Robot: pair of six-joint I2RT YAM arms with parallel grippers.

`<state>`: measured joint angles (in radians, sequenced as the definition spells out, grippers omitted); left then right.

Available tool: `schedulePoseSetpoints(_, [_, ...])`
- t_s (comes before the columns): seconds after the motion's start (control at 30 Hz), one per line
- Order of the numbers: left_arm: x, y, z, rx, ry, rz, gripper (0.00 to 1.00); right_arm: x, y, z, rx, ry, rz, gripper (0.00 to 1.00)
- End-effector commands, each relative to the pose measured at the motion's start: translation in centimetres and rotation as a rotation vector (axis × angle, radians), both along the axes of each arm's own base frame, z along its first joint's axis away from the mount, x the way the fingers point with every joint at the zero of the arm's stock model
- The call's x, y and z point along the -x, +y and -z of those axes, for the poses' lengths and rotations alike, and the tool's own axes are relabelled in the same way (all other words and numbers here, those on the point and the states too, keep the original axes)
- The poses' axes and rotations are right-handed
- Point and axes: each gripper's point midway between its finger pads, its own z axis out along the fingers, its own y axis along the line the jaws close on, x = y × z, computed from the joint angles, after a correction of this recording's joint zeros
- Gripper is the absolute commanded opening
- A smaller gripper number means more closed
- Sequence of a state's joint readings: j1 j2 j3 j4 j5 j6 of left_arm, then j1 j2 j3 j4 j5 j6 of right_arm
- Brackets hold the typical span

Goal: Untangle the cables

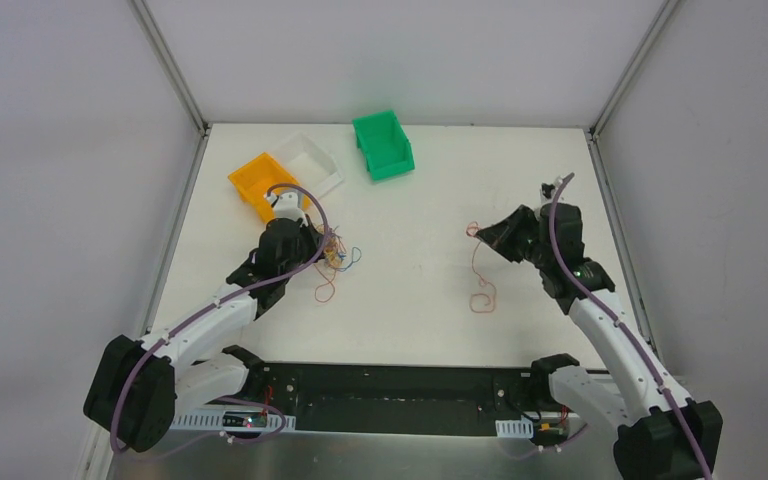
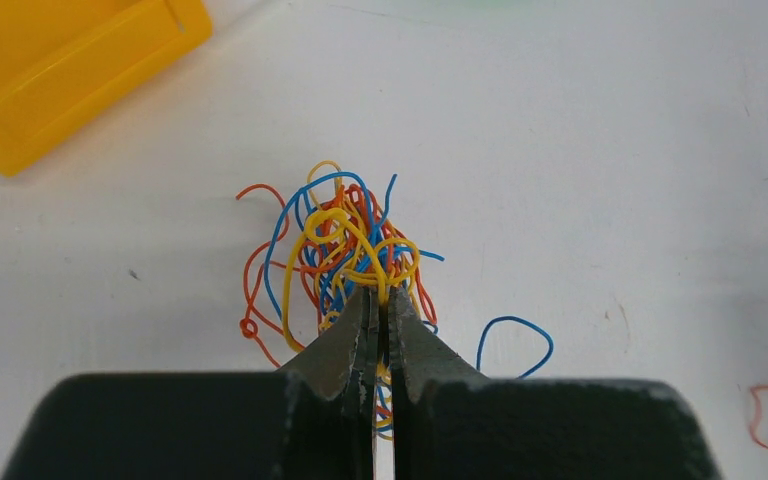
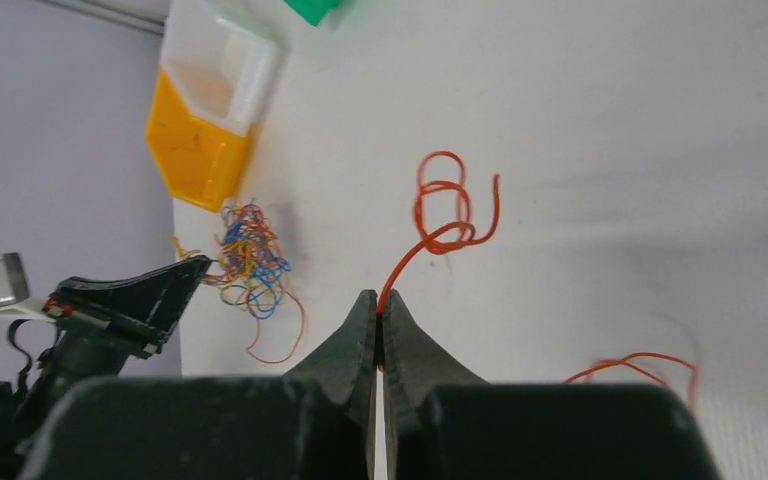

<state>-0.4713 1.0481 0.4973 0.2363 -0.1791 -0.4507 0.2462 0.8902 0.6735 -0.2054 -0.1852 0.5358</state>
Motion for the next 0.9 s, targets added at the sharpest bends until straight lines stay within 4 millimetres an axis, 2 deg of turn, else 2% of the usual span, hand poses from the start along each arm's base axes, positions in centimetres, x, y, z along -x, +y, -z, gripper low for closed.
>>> schedulePoseSetpoints(0.0, [-0.5,-1.7,-1.6,0.036,-0.058,0.077,0.00,-2.6,2.9,-6.8,-0.038,-0.181,-0.105,0.00])
schedulePoseSetpoints(0.2, [-0.6,-1.7,-1.3,0.031,-0.049,0.076,0.00,-6.6,4.6,-11.9,-0.054,-0.267,-0.125,0.00])
schedulePoseSetpoints(0.4, [-0.6,-1.7,-1.3,0.034,-0.047,0.077,0.00,-12.2,7.3,-16.4,-0.102,-0.313,-0.166,0.00])
schedulePoseSetpoints(0.73, [-0.6,-1.4,-0.9,0.025,-0.042,0.063,0.00,-19.8,11.1,-22.0,-0.161,-0.427,-0.223,0.00])
schedulePoseSetpoints(0.87, [-0.6,-1.4,-1.0,0.023,-0.044,0.062,0.00,-23.0,12.3,-23.6,-0.190,-0.500,-0.216,0.00])
